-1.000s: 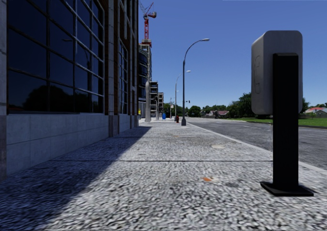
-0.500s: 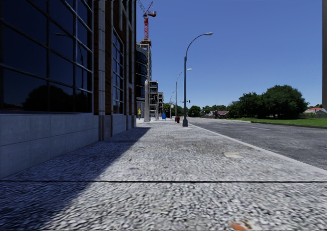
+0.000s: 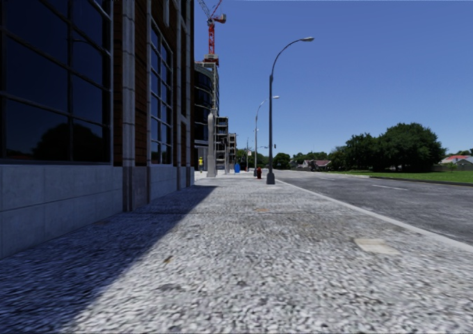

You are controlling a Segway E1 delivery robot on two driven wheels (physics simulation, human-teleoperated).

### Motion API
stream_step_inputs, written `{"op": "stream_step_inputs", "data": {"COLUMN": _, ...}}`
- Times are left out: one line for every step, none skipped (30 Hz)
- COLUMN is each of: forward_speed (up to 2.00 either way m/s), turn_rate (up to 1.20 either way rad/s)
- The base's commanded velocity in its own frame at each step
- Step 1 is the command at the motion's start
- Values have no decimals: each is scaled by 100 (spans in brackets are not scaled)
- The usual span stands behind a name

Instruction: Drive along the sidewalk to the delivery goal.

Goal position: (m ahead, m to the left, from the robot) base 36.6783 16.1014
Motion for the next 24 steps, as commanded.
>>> {"op": "stream_step_inputs", "data": {"forward_speed": 200, "turn_rate": 0}}
{"op": "stream_step_inputs", "data": {"forward_speed": 200, "turn_rate": 0}}
{"op": "stream_step_inputs", "data": {"forward_speed": 200, "turn_rate": 0}}
{"op": "stream_step_inputs", "data": {"forward_speed": 200, "turn_rate": 0}}
{"op": "stream_step_inputs", "data": {"forward_speed": 200, "turn_rate": 0}}
{"op": "stream_step_inputs", "data": {"forward_speed": 200, "turn_rate": 0}}
{"op": "stream_step_inputs", "data": {"forward_speed": 200, "turn_rate": 0}}
{"op": "stream_step_inputs", "data": {"forward_speed": 200, "turn_rate": 0}}
{"op": "stream_step_inputs", "data": {"forward_speed": 200, "turn_rate": 0}}
{"op": "stream_step_inputs", "data": {"forward_speed": 200, "turn_rate": 0}}
{"op": "stream_step_inputs", "data": {"forward_speed": 200, "turn_rate": 0}}
{"op": "stream_step_inputs", "data": {"forward_speed": 200, "turn_rate": 0}}
{"op": "stream_step_inputs", "data": {"forward_speed": 200, "turn_rate": 0}}
{"op": "stream_step_inputs", "data": {"forward_speed": 200, "turn_rate": 0}}
{"op": "stream_step_inputs", "data": {"forward_speed": 200, "turn_rate": 0}}
{"op": "stream_step_inputs", "data": {"forward_speed": 200, "turn_rate": 0}}
{"op": "stream_step_inputs", "data": {"forward_speed": 200, "turn_rate": 0}}
{"op": "stream_step_inputs", "data": {"forward_speed": 200, "turn_rate": 0}}
{"op": "stream_step_inputs", "data": {"forward_speed": 200, "turn_rate": 0}}
{"op": "stream_step_inputs", "data": {"forward_speed": 200, "turn_rate": 0}}
{"op": "stream_step_inputs", "data": {"forward_speed": 200, "turn_rate": 0}}
{"op": "stream_step_inputs", "data": {"forward_speed": 200, "turn_rate": 0}}
{"op": "stream_step_inputs", "data": {"forward_speed": 200, "turn_rate": 0}}
{"op": "stream_step_inputs", "data": {"forward_speed": 200, "turn_rate": 0}}
